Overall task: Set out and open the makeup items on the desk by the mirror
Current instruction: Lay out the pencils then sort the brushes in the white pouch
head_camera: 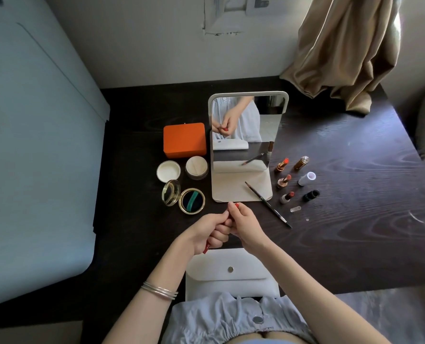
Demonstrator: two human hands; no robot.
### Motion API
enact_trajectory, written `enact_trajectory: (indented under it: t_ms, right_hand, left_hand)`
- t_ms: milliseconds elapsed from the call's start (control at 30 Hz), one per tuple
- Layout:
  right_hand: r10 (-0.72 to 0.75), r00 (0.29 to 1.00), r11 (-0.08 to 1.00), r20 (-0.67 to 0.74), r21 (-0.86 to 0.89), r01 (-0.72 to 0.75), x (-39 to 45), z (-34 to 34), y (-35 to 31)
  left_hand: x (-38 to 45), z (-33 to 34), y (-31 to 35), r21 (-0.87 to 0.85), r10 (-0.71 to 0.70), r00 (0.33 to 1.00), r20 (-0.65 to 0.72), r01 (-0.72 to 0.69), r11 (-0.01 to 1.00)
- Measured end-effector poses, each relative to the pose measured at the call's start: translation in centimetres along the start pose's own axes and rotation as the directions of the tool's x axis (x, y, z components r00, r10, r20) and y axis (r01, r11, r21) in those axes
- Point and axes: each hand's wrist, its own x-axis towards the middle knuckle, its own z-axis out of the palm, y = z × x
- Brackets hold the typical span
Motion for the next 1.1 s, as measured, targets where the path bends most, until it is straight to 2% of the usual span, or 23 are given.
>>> enact_trajectory:
  t_ms: [100, 367, 667, 700, 767, 800, 933, 1100]
  right_hand:
    - [0.050, 0.998, 0.999, -0.043, -0.006, -0.051, 0.3, 0.4, 0.5]
    - [0.175, 0.984, 0.985, 0.018, -0.001, -0.175, 0.5, 0.9, -0.3]
    - [0.260, 0.966, 0.965, -0.014, -0.034, -0.260, 2.0, 2.9, -2.0]
    - [0.265, 0.963, 0.964, -0.047, -0.005, -0.265, 2.5, 2.9, -1.9]
    - [0.306, 0.937, 0.943, -0.169, 0.187, -0.275, 3.4, 1.5, -2.5]
    - [0.316, 0.927, 0.935, -0.200, 0.229, -0.269, 3.8, 0.1, -2.7]
    - [0.303, 0.950, 0.949, -0.075, 0.114, -0.293, 3.5, -2.7, -3.5]
    - [0.256, 0.965, 0.955, -0.061, 0.171, -0.242, 2.0, -3.2, -2.7]
  left_hand:
    - [0.2, 0.0, -0.1, -0.137, -0.096, 0.995, -0.010, 0.093, 0.986]
    - [-0.5, -0.4, 0.4, -0.398, -0.215, 0.976, 0.037, 0.212, 0.893]
    - [-0.4, -1.6, 1.8, -0.638, -0.225, 0.974, 0.027, 0.190, 0.747]
    - [-0.6, -1.8, 1.8, -0.643, -0.227, 0.971, 0.073, 0.220, 0.734]
    - [-2.0, -1.3, 1.7, -0.644, -0.225, 0.946, 0.235, 0.325, 0.692]
    - [-2.6, -1.0, 1.5, -0.626, -0.201, 0.948, 0.248, 0.315, 0.713]
    - [-2.4, -0.6, 1.1, -0.559, -0.087, 0.996, 0.001, 0.072, 0.826]
    - [-0.2, 2.0, 0.9, -0.334, 0.082, 0.972, -0.222, -0.155, 0.930]
